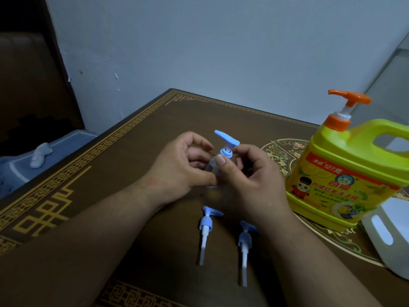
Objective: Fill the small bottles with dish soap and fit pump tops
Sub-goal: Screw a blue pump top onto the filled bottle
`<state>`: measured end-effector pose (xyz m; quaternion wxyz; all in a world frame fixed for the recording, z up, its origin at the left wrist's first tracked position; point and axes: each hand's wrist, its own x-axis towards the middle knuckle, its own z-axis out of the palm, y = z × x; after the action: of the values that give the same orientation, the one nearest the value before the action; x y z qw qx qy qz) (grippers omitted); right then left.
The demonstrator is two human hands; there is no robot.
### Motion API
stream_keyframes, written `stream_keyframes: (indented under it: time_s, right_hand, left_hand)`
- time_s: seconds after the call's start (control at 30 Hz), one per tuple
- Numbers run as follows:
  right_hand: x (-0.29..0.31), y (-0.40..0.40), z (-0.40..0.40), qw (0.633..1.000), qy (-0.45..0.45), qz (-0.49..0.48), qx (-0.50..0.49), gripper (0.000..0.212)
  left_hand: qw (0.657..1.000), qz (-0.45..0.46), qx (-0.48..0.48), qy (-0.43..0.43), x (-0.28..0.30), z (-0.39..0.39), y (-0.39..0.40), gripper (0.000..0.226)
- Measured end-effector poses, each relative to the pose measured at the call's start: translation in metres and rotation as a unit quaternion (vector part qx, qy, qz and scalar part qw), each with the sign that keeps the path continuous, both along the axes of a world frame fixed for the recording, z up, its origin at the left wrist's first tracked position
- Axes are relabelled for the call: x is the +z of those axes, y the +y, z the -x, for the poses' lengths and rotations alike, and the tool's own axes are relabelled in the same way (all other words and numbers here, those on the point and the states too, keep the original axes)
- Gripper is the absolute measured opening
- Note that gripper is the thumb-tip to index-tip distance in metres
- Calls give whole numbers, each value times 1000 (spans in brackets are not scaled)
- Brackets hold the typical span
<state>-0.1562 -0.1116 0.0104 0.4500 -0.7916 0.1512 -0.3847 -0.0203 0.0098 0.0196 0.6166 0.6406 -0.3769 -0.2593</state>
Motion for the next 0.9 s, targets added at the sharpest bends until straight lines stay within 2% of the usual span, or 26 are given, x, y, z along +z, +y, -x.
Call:
stream_keyframes:
  time_s: [0.07,0.13,0.27,0.33,0.37,0.43,0.47,0.63,0.73,0.9]
  right_hand:
    - [-1,-1,0,1000,10,24,-1,15]
    - [-1,0,-1,999,10,38,-9,10]
    - [-1,0,0,1000,-7,-6,6,12]
    - [-2,-1,0,1000,-6,4,6,20]
    - [-2,-1,-1,1000,-2,20,0,20]
    - [-1,-1,-1,999,-3,49,-14,7]
    - [0,0,-1,999,-5,50,-16,9]
    - [-1,1,-1,1000,-3,22,-8,18]
    - [-1,1,-1,1000,-5,13,-4,11]
    - [-1,2,0,999,-8,-33,16,22]
  left_hand:
    - [1000,2,1,-1,-1,0,0,65]
    - [1000,2,1,-1,-1,-1,1,64]
    - [1000,-9,-5,-11,0,0,1,61]
    - [1000,-4,-1,-4,0,1,1,62]
    - [1000,-3,1,-2,0,1,2,62]
    - [1000,-2,1,-1,1,1,2,63]
    - [1000,-3,0,-3,2,1,3,62]
    - [1000,0,6,-3,1,1,1,62]
    - [1000,-3,2,-6,1,0,2,62]
    - [1000,-6,-2,-11,0,0,1,61]
